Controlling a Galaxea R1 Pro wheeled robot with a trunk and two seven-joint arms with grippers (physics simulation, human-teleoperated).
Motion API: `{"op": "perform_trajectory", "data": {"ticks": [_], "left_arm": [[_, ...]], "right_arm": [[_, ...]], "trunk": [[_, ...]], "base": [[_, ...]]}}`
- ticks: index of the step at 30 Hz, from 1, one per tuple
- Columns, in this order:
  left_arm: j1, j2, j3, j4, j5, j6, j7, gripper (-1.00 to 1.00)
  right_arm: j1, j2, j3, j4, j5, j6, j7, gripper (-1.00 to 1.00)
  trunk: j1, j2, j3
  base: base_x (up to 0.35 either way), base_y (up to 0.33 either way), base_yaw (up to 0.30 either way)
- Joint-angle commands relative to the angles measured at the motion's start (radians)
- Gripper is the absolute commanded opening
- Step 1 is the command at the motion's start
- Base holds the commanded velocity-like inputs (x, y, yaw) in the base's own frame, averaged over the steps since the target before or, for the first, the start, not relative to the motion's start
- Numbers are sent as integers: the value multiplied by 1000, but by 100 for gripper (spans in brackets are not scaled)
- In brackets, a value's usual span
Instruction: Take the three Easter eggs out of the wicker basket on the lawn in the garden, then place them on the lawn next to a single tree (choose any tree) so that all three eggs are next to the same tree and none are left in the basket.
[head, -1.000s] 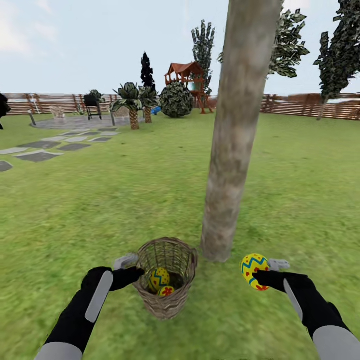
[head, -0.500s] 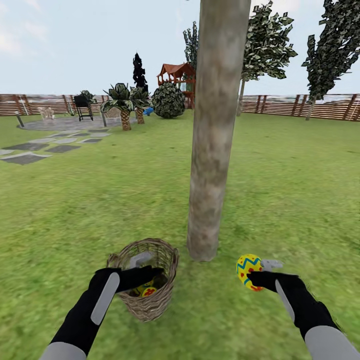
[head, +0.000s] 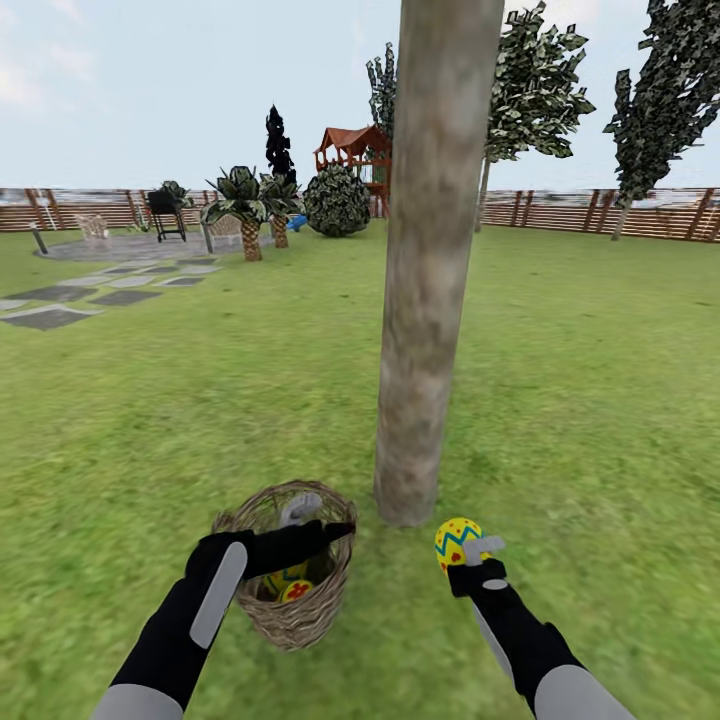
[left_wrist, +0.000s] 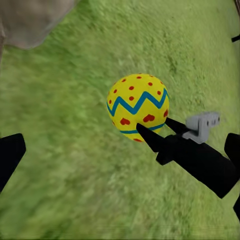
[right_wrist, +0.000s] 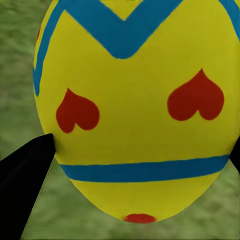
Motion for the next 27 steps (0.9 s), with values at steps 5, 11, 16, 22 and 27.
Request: {"op": "perform_trajectory", "data": {"ticks": [5,11,16,22,27], "left_arm": [[0,-5,0,-15,-2,5,-3,100],[0,-7,-1,-20,-2,5,-3,100],[0,-7,-2,-30,0,5,-3,100],[0,-10,-2,-30,0,5,-3,100],[0,-10,-2,-30,0,5,-3,100]], "right_arm": [[0,2,6,11,8,7,-3,-100],[0,5,7,73,12,-95,-1,-100],[0,10,8,82,13,-101,-2,-100],[0,30,11,87,15,-97,-4,-100],[-1,30,12,104,16,-99,-5,-100]], "trunk": [[0,0,-1],[0,0,-1],[4,-7,-4],[27,-49,-23],[46,-84,-39]], "base": [[332,-62,0],[116,-30,0],[1,0,0],[0,0,0],[0,0,0]]}}
